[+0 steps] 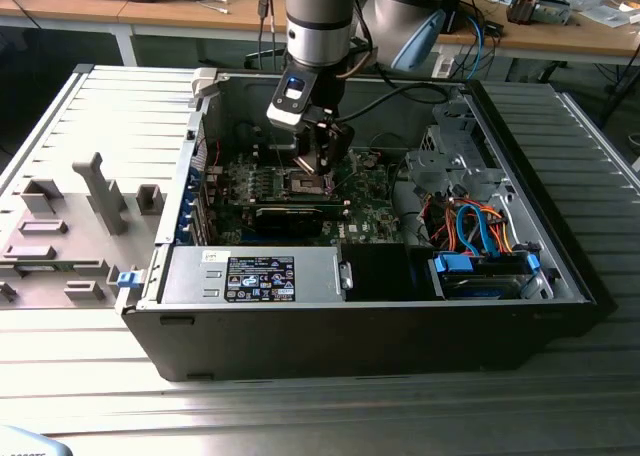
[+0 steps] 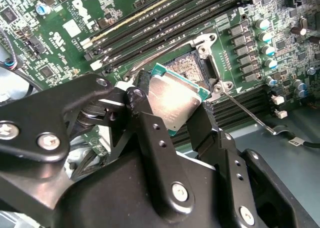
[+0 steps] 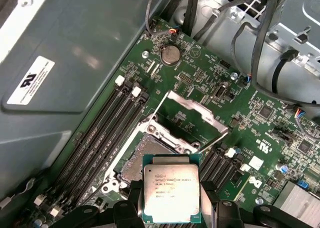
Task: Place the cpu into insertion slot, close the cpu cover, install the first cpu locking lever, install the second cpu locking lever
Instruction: 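Place the cpu into insertion slot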
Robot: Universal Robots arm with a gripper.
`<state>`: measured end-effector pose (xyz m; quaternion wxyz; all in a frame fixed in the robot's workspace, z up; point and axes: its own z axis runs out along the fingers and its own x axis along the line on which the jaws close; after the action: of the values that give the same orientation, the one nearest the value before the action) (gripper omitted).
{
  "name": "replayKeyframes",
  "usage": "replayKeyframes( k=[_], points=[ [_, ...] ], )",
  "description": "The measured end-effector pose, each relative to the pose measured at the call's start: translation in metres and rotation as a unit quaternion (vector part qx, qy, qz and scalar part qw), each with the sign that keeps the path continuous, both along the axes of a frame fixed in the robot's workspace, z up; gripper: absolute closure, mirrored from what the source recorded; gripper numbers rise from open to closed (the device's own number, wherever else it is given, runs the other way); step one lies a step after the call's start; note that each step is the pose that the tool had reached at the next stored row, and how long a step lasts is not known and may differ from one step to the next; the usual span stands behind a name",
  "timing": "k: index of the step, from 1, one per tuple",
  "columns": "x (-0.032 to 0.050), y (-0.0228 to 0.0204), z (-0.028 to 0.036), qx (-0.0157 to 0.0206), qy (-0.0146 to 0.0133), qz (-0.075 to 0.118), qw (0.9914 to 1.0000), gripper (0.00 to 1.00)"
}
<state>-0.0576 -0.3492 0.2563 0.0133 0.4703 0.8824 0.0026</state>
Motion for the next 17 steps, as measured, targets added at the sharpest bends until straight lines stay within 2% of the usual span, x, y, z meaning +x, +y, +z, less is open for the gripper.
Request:
replayKeyframes(
  k=[3, 13, 17],
  points=[
    [-0.0034, 0.0004, -0.0004, -0.0001, 0.0001, -0.001, 1.0, 0.45],
    [-0.0035, 0.0009, -0.0009, 0.0, 0.0, -0.007, 0.99998, 0.45],
    [-0.0035, 0.001, -0.001, 0.0, 0.0, -0.018, 0.99983, 0.45]
  ],
)
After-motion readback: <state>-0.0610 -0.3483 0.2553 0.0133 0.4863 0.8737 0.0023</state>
